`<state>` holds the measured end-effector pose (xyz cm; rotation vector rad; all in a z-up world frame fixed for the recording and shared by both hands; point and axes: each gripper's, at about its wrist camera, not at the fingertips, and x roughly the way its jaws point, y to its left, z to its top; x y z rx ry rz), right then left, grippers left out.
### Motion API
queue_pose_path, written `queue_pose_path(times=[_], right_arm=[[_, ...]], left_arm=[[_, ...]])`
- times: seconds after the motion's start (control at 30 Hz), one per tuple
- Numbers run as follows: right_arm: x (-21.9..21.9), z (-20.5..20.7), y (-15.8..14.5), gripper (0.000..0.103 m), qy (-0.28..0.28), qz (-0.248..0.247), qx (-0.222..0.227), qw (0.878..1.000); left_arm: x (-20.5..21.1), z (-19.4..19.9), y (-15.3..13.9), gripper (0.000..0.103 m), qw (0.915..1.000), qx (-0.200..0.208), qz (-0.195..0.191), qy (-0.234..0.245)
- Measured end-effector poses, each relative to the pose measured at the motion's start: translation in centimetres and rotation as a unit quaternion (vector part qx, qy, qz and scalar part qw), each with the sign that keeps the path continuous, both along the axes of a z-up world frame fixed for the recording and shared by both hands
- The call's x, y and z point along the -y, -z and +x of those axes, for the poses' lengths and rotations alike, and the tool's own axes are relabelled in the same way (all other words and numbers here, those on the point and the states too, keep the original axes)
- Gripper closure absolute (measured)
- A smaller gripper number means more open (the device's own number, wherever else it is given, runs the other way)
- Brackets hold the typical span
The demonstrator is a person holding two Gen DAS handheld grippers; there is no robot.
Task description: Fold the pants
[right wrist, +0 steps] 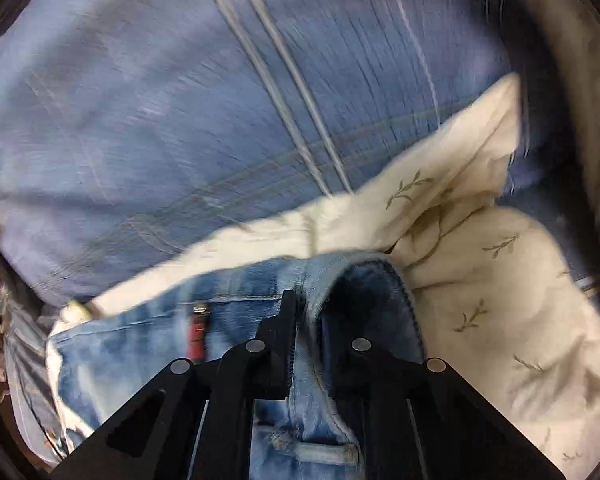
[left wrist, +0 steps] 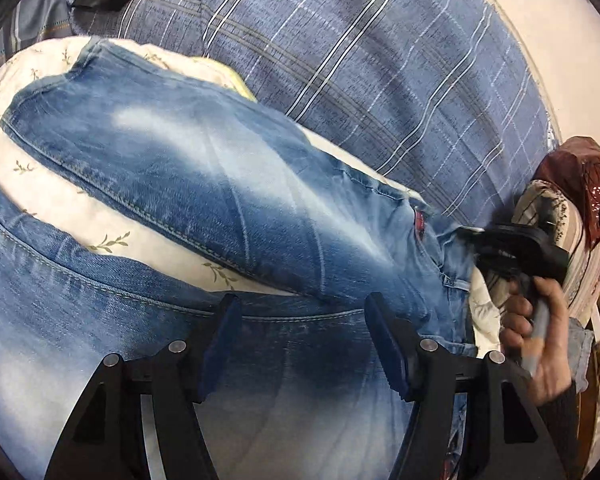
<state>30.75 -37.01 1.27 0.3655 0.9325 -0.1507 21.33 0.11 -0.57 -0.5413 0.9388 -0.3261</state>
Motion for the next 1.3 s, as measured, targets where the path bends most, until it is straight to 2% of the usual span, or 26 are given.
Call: queue_pose_path(times=[0.07, 0.13, 0.2, 0.3, 0.37, 0.43, 0.53, 0.6, 0.63, 0.7, 0.77, 0.8, 0.83, 0.87, 0.9, 0.97, 1.03, 1.1, 1.17, 1.23, 1.27, 1.3], right_arm=[[-1.9, -3.7, -2.9, 0.094, -0.022, -0.031, 0.046, 0.998], [-3.3, -8.0, -4.4, 0.097, -0.035, -0.019, 0.081, 0.996], [-4.1, -11.7, -4.5, 0.098, -0.042, 0.007, 0.109, 0.993], [-4.9, -16.1, -3.1, 0.098, -0.052, 0.035, 0.145, 0.987], [-4.3, -18.1, -1.5, 0.098, -0.036, 0.055, 0.134, 0.989], [-3.9, -18.4, -0.7, 0.098, -0.040, 0.095, 0.119, 0.987], [-3.1, -19.1, -0.2, 0.098, -0.042, 0.109, 0.116, 0.986], [-2.1, -19.0, 0.3, 0.098, -0.039, 0.139, 0.112, 0.983], [-1.8, -19.2, 0.5, 0.098, -0.037, 0.158, 0.112, 0.980], [-1.7, -19.2, 0.7, 0.098, -0.044, 0.165, 0.105, 0.980], [-1.8, -19.2, 0.7, 0.098, -0.042, 0.155, 0.103, 0.982], [-1.5, -19.1, 0.8, 0.098, -0.038, 0.152, 0.100, 0.983], [-1.3, -19.1, 0.9, 0.098, -0.035, 0.152, 0.100, 0.983], [-1.0, -18.8, 1.2, 0.098, -0.034, 0.155, 0.099, 0.982], [-0.8, -18.7, 1.3, 0.098, -0.034, 0.160, 0.097, 0.982], [-0.1, -19.2, 1.1, 0.098, -0.032, 0.176, 0.109, 0.978], [0.6, -19.9, -0.2, 0.098, -0.036, 0.185, 0.131, 0.973], [1.2, -21.2, -1.5, 0.098, -0.046, 0.181, 0.148, 0.971], [1.6, -22.1, -1.2, 0.097, -0.049, 0.175, 0.132, 0.974], [2.1, -22.9, 0.8, 0.094, -0.033, 0.171, 0.093, 0.980], [2.4, -23.1, 1.9, 0.088, -0.023, 0.180, 0.078, 0.980], [2.8, -23.3, 2.9, 0.087, -0.013, 0.196, 0.066, 0.978]], left_arm=[[-0.4, -0.6, -0.6, 0.040, 0.9999, 0.005, -0.012, 0.003], [-0.9, -1.1, -1.1, 0.039, 0.9995, 0.010, -0.030, 0.007], [-1.1, -1.4, -1.6, 0.039, 0.9988, 0.013, -0.046, 0.013], [-1.0, -1.9, -2.6, 0.039, 0.9990, 0.026, -0.034, 0.008], [-0.8, -1.7, -3.3, 0.038, 0.9991, 0.021, -0.037, 0.010], [-0.3, -1.0, -3.8, 0.038, 0.9987, 0.007, -0.046, 0.021], [0.5, 0.4, -4.2, 0.036, 0.9978, -0.016, -0.062, 0.014], [1.5, 2.1, -4.3, 0.036, 0.9981, -0.029, -0.053, 0.006], [1.8, 2.9, -4.3, 0.032, 0.9981, -0.037, -0.049, -0.001], [2.8, 5.2, -3.5, 0.031, 0.9968, -0.070, -0.036, -0.012], [2.7, 7.2, -2.2, 0.037, 0.9906, -0.117, -0.057, -0.043], [2.7, 7.9, -1.9, 0.046, 0.9889, -0.128, -0.052, -0.053], [2.8, 8.7, -1.5, 0.083, 0.9875, -0.142, -0.030, -0.062], [2.8, 8.9, -1.4, 0.087, 0.9863, -0.150, -0.024, -0.064], [2.6, 8.6, -1.7, 0.087, 0.9855, -0.150, -0.036, -0.071], [2.2, 7.0, -3.6, 0.090, 0.9897, -0.111, -0.042, -0.080], [1.6, 3.6, -6.2, 0.090, 0.9942, -0.063, -0.051, -0.071], [1.1, -0.5, -7.5, 0.089, 0.9953, -0.039, -0.062, -0.063], [1.4, -3.8, -7.1, 0.089, 0.9972, -0.034, -0.042, -0.051], [1.9, -6.9, -4.8, 0.089, 0.9982, -0.046, -0.021, -0.032], [2.0, -7.4, -3.9, 0.089, 0.9981, -0.054, -0.015, -0.027], [2.3, -7.9, -2.2, 0.089, 0.9968, -0.076, -0.010, -0.022]])
